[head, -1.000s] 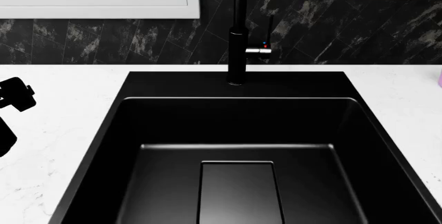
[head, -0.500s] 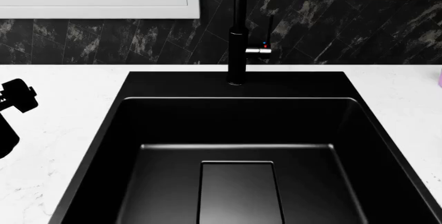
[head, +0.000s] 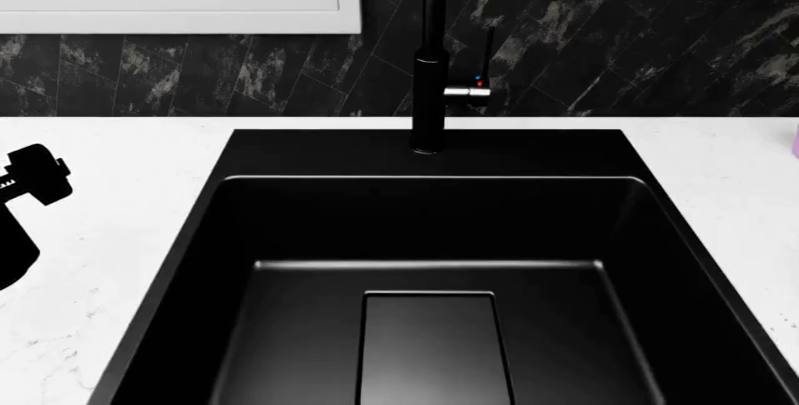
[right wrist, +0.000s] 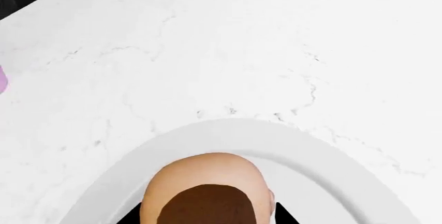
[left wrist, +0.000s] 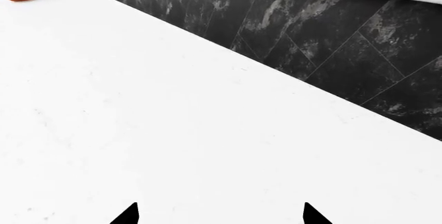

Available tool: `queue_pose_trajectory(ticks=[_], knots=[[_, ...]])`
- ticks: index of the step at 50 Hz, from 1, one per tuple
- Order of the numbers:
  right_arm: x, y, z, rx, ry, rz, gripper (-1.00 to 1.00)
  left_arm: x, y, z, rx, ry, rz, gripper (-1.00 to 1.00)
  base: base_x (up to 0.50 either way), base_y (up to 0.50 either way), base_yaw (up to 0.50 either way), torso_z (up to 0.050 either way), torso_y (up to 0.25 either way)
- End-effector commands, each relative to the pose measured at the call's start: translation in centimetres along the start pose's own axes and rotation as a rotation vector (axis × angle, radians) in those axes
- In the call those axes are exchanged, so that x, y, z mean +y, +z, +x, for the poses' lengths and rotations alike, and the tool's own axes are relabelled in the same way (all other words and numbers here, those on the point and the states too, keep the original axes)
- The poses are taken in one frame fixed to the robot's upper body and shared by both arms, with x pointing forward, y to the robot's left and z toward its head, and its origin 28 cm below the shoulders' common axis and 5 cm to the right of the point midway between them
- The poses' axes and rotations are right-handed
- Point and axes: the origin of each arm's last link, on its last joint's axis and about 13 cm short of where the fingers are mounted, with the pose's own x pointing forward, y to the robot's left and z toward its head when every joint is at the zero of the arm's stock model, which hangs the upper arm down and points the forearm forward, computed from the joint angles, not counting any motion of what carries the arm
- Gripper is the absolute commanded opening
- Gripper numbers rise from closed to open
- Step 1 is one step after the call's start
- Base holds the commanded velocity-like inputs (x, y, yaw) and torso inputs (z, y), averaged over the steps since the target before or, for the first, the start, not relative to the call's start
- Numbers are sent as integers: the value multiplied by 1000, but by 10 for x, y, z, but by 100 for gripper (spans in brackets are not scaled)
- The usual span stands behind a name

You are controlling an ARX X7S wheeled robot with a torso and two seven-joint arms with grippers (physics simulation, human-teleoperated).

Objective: Pick the kiwi from the counter and place it in the sink. Then turn on the sink faucet.

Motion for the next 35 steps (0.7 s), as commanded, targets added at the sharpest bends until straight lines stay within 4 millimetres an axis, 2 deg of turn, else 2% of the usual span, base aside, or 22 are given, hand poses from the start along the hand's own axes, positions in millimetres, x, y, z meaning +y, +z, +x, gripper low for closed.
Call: queue_pose_trajectory(ticks=[1, 7, 11, 20, 26, 35], knots=[[-2, 38, -37, -110, 74, -16, -100, -1, -1, -1, 2, -6, -1, 100, 0, 0, 0, 0, 0], [15, 55, -73, -146, 224, -101, -100, 1, 0, -2, 3, -6, -6, 100, 0, 0, 0, 0, 0], [29, 58, -87, -152, 274, -145, -100, 3, 0, -3, 2, -7, -10, 100, 0, 0, 0, 0, 0], [60, 52, -105, -137, 413, -239, -100, 5, -2, 0, 10, -1, -13, 100, 0, 0, 0, 0, 0], [81, 38, -113, -131, 499, -326, -100, 4, -2, 1, 11, -5, -11, 100, 0, 0, 0, 0, 0], [97, 23, -137, -154, 606, -453, -100, 2, -4, 0, 14, -8, -12, 100, 0, 0, 0, 0, 0]])
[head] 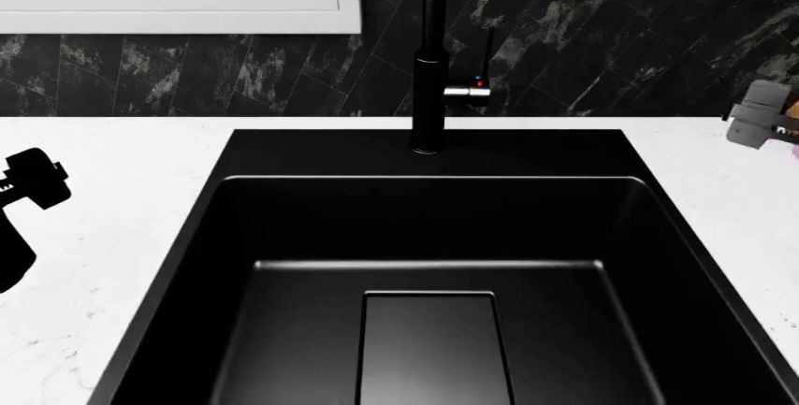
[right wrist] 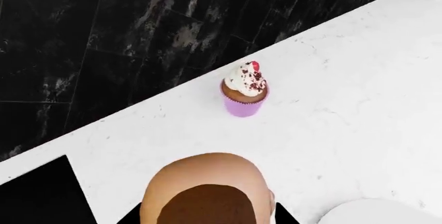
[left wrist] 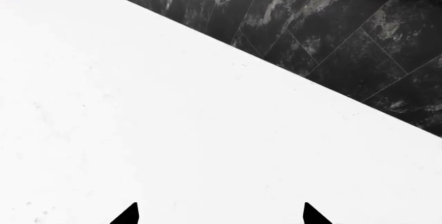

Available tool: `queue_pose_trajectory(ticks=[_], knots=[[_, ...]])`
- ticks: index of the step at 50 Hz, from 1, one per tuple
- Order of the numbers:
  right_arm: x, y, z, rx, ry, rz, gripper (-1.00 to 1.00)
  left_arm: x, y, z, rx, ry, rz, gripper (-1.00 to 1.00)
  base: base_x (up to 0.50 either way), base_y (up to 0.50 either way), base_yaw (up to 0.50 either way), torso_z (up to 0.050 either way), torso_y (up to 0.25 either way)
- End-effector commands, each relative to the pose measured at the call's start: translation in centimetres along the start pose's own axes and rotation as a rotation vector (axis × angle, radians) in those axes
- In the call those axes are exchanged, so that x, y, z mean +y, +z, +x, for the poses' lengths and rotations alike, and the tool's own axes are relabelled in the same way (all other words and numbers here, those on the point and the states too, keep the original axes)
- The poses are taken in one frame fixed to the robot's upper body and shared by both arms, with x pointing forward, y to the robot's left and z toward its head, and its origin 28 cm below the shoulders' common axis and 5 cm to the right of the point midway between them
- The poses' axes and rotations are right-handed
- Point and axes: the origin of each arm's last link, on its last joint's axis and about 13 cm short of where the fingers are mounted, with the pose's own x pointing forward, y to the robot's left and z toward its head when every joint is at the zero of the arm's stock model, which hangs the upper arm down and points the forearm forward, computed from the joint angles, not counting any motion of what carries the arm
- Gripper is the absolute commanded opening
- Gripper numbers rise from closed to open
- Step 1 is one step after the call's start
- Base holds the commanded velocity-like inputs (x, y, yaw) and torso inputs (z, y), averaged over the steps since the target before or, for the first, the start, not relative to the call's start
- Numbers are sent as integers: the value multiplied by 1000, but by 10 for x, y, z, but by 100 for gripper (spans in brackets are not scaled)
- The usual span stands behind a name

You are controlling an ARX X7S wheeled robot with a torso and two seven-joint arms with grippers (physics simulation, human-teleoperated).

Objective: Pick the kiwi from the counter and place it in the sink. Then turn on the sink faucet.

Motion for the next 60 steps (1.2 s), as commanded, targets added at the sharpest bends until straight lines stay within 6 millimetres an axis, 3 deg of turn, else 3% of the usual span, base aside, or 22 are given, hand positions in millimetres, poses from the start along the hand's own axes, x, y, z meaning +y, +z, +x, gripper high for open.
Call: queue_pose_trajectory(ticks=[1, 12, 20, 38, 46, 60], knots=[[39, -4, -15, -12, 143, -156, -100, -2, -3, 0, 4, -5, 1, 100, 0, 0, 0, 0, 0], [65, -19, -50, 12, 334, -300, -100, -3, -3, 2, 7, -8, 3, 100, 0, 0, 0, 0, 0], [90, -19, -56, 51, 410, -392, -100, 0, -3, 2, 7, -4, 1, 100, 0, 0, 0, 0, 0], [168, -47, -57, 86, 538, -624, -100, -4, -3, 2, 10, -14, -1, 100, 0, 0, 0, 0, 0], [182, -60, -57, 101, 552, -672, -100, -3, -4, 1, 10, -12, -1, 100, 0, 0, 0, 0, 0], [182, -82, -68, 187, 620, -768, -100, -5, -8, 2, 17, -16, 1, 100, 0, 0, 0, 0, 0]])
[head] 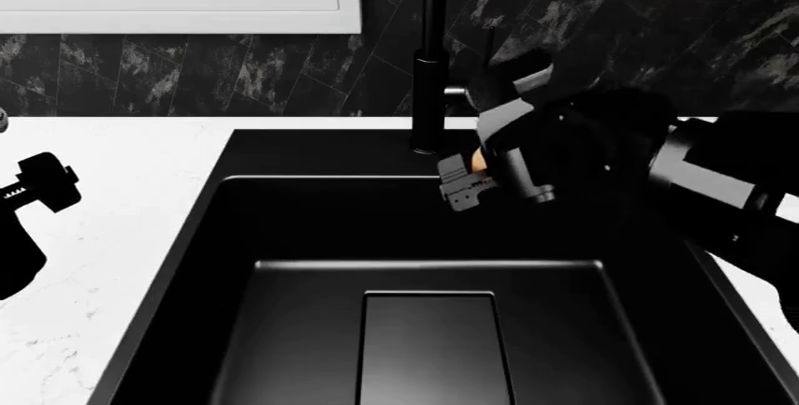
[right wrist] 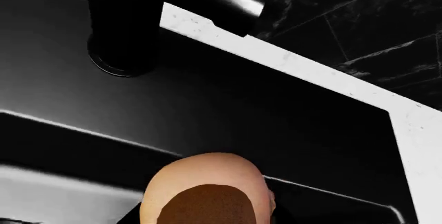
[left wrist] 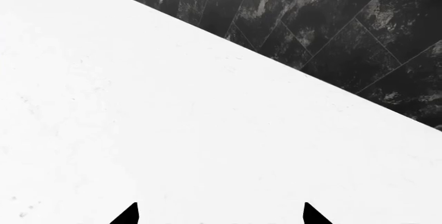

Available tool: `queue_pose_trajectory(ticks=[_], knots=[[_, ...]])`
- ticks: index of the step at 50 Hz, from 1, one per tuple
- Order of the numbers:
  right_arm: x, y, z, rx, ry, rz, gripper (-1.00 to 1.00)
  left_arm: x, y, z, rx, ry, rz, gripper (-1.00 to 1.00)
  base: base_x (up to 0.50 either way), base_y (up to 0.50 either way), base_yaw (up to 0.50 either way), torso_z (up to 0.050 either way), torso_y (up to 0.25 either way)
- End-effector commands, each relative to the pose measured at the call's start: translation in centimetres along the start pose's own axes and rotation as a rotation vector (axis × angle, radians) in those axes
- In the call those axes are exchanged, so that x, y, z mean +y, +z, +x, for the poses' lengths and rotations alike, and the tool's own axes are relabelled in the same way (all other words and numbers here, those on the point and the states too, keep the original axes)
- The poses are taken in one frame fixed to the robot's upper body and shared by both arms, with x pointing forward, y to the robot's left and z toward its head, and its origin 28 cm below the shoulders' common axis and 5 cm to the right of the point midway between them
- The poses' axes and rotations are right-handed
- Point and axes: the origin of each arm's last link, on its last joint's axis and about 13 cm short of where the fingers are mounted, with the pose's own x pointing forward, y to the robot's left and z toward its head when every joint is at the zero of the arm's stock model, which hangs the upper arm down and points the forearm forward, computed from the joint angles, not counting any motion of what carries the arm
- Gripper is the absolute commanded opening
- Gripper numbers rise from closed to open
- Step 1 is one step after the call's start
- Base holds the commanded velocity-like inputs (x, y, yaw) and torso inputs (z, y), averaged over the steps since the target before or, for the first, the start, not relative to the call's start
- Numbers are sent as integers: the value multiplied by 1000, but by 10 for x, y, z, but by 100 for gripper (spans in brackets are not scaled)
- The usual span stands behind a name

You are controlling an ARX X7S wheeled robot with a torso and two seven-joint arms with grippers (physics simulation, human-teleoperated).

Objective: Pick the kiwi from the counter and place it in the sink. Then turn on the sink faucet.

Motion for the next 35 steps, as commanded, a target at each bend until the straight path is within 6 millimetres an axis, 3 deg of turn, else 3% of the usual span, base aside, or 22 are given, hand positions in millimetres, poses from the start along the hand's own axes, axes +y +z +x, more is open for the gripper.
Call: queue_pose_trajectory(ticks=[1, 16, 26, 27, 28, 35], knots=[[18, -11, 2, 75, 102, -89, -100, 0, -2, 1, 3, 0, 2, 100, 0, 0, 0, 0, 0], [43, -41, 9, 153, 169, -265, -100, 4, -5, 2, 11, 7, -2, 100, 0, 0, 0, 0, 0], [55, -59, 26, 209, 161, -320, -100, 4, -7, 4, 16, 10, -7, 100, 0, 0, 0, 0, 0], [73, -81, 44, 282, 205, -367, -100, 5, -13, 7, 26, 13, -4, 100, 0, 0, 0, 0, 0], [74, -83, 48, 287, 201, -370, -100, 6, -12, 8, 25, 15, -3, 100, 0, 0, 0, 0, 0], [78, -89, 52, 303, 206, -381, -100, 6, -11, 8, 25, 14, -5, 100, 0, 0, 0, 0, 0]])
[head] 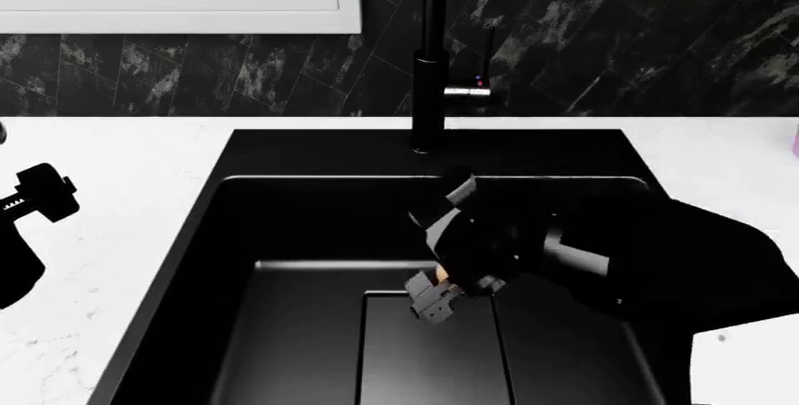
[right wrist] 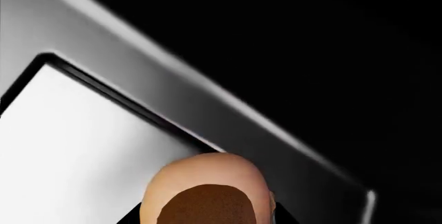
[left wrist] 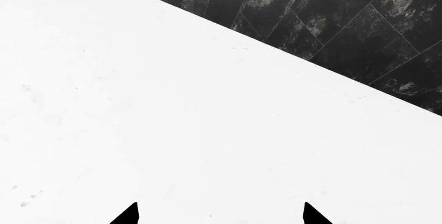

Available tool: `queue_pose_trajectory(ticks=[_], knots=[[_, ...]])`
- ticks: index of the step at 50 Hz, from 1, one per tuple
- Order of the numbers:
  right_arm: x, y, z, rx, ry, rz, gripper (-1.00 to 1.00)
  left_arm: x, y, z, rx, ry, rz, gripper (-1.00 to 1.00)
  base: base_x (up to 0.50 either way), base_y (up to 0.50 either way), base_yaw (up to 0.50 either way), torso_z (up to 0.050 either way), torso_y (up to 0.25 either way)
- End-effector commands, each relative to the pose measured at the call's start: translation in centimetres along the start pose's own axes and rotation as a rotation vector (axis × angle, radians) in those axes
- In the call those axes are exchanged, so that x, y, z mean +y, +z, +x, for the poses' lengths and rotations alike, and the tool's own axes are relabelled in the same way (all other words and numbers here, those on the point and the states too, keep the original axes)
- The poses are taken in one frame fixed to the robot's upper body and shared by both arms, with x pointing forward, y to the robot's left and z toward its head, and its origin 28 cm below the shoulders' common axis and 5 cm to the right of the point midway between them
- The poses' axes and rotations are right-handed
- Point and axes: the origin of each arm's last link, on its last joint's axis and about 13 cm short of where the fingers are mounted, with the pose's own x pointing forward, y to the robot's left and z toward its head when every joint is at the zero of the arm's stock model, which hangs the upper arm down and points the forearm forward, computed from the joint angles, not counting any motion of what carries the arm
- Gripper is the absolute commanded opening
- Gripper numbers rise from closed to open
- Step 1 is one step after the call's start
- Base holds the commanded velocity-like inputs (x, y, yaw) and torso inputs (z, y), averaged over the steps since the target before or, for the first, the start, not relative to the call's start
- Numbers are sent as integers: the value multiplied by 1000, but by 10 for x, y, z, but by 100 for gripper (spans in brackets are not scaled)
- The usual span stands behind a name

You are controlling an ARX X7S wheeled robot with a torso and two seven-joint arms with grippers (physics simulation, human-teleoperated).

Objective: Pick the kiwi from the counter and place it in the sink. Then turn on the sink faucet.

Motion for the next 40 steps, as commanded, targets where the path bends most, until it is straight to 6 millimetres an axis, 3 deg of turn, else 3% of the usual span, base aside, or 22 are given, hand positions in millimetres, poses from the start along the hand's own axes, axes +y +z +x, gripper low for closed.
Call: queue_pose_trajectory(ticks=[1, 29, 40], knots=[[19, -13, 24, 65, 29, -78, -100, 1, -3, 2, 5, 2, 1, 100, 0, 0, 0, 0, 0], [32, -20, 39, 42, 122, -87, -100, -3, -5, 3, 8, -1, 12, 100, 0, 0, 0, 0, 0], [39, -37, 53, 87, 150, -96, -100, -3, -7, 4, 10, 1, 17, 100, 0, 0, 0, 0, 0]])
